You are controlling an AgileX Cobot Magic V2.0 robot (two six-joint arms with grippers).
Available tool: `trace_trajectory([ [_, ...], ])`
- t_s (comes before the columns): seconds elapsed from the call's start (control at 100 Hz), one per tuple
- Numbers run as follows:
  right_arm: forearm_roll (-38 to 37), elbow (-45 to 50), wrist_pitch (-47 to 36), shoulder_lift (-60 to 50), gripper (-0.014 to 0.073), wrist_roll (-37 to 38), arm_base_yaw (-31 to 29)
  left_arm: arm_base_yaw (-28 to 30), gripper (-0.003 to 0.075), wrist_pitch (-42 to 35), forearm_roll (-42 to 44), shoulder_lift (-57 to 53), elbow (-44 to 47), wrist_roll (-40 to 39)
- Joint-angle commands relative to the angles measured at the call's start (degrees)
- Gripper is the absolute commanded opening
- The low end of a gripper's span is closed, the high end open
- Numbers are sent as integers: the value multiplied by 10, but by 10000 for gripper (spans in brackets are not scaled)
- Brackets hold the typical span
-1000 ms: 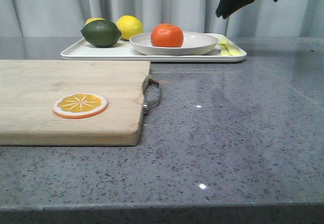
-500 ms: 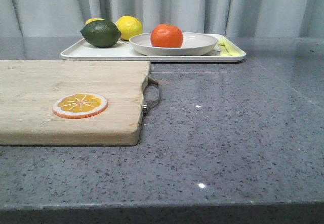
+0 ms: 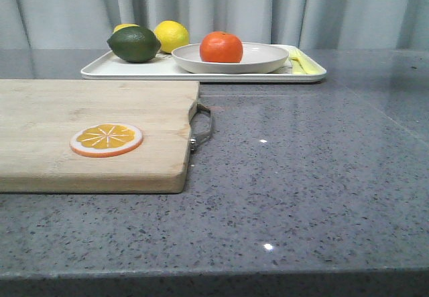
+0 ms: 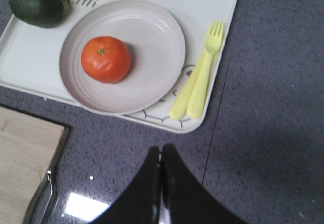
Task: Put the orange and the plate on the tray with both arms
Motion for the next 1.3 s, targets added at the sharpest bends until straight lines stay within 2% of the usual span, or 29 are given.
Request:
trace_trajectory([
  [0.0, -6, 55, -62, -89, -66, -11, 0, 1, -19, -43, 0, 1, -15, -2],
  [0.43, -9, 432, -306, -357, -68, -73, 0, 1, -19, -43, 6, 1, -15, -2],
  [0.7, -10, 641, -446, -495, -68, -85, 0, 1, -19, -43, 9, -8, -15, -2],
  [1.05, -10, 867, -570, -657, -68, -109, 0, 1, -19, -44, 21, -54, 0, -1],
  [1.29, -10, 967, -628, -760, -68, -109, 0, 1, -19, -45, 21, -100, 25, -2],
])
